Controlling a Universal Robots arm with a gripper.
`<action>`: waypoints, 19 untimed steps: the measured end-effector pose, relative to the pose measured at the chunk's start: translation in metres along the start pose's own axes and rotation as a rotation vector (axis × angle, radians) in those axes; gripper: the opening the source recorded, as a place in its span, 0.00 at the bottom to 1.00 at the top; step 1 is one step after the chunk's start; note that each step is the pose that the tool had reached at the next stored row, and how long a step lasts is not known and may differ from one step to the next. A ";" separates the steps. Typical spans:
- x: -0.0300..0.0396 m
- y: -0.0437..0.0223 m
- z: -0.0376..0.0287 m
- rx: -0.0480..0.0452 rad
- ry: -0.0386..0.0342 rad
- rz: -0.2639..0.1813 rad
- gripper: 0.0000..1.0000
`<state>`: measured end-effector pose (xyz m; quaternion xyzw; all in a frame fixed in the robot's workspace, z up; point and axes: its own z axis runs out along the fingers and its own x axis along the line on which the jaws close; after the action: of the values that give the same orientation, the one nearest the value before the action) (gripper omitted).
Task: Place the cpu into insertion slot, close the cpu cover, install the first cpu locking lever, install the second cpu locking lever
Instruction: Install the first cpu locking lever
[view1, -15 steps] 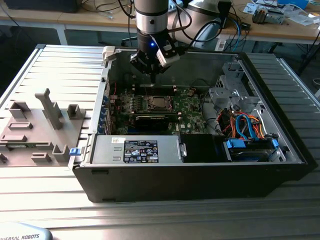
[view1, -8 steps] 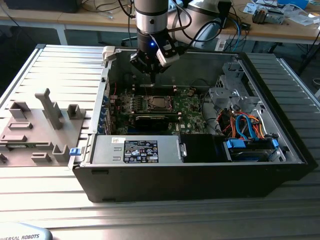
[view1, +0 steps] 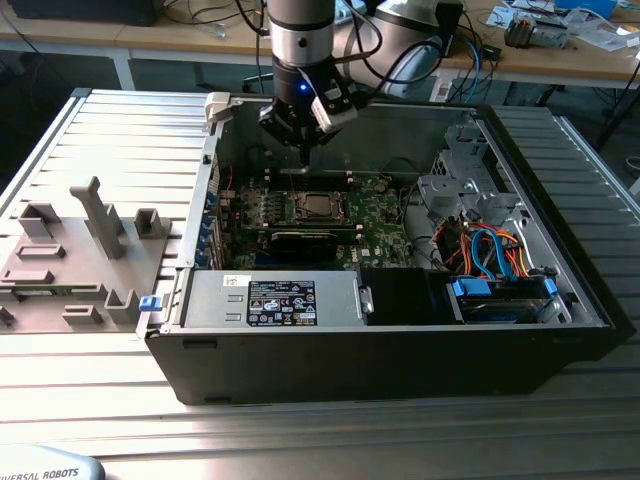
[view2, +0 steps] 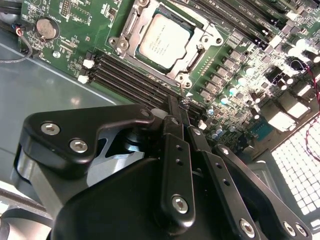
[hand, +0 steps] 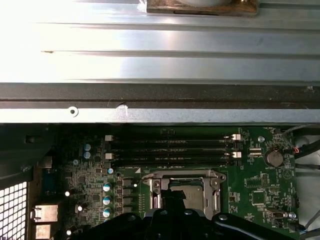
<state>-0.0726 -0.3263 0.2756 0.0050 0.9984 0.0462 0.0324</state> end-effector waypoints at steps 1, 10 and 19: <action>0.0009 0.0001 0.0000 -0.0001 -0.0001 0.000 0.11; 0.0205 0.0000 -0.0013 0.0001 0.0000 0.000 0.11; 0.0404 -0.0001 -0.0021 -0.0001 -0.0002 0.000 0.11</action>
<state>-0.1131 -0.3261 0.2751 0.0050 0.9984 0.0462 0.0325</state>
